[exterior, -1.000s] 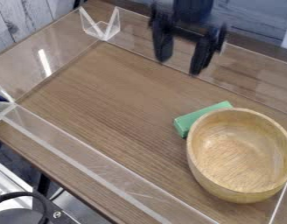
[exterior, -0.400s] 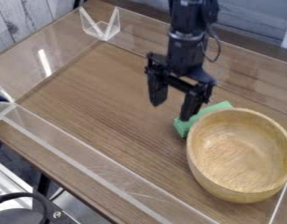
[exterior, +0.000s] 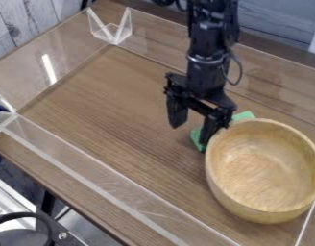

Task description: Put the green block in the brown bowl

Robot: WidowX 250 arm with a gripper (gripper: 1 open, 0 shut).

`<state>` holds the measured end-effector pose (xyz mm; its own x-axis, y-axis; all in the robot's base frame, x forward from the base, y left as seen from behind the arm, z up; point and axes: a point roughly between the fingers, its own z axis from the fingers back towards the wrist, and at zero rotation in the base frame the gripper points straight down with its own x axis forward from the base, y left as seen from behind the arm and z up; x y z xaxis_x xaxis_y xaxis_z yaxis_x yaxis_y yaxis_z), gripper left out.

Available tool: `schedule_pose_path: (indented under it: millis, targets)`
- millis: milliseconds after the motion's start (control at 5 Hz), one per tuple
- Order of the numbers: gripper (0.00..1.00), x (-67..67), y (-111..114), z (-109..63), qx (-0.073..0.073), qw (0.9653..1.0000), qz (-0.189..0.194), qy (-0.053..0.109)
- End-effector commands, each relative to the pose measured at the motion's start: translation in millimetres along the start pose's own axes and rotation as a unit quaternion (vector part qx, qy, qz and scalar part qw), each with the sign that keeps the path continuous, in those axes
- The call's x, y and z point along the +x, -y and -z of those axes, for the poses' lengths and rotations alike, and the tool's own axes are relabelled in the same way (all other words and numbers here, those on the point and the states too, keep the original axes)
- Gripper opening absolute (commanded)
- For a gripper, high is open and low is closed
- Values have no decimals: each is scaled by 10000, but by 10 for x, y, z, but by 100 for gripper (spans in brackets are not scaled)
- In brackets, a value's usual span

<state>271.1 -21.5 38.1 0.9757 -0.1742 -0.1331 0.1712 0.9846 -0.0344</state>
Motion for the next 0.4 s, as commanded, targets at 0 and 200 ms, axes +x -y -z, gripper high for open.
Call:
schedule_pose_path:
  millis: [0,200]
  targets:
    - [100,136,43,-41,5,9994,202,275]
    - [100,195,44,7,-4,9991,278,310]
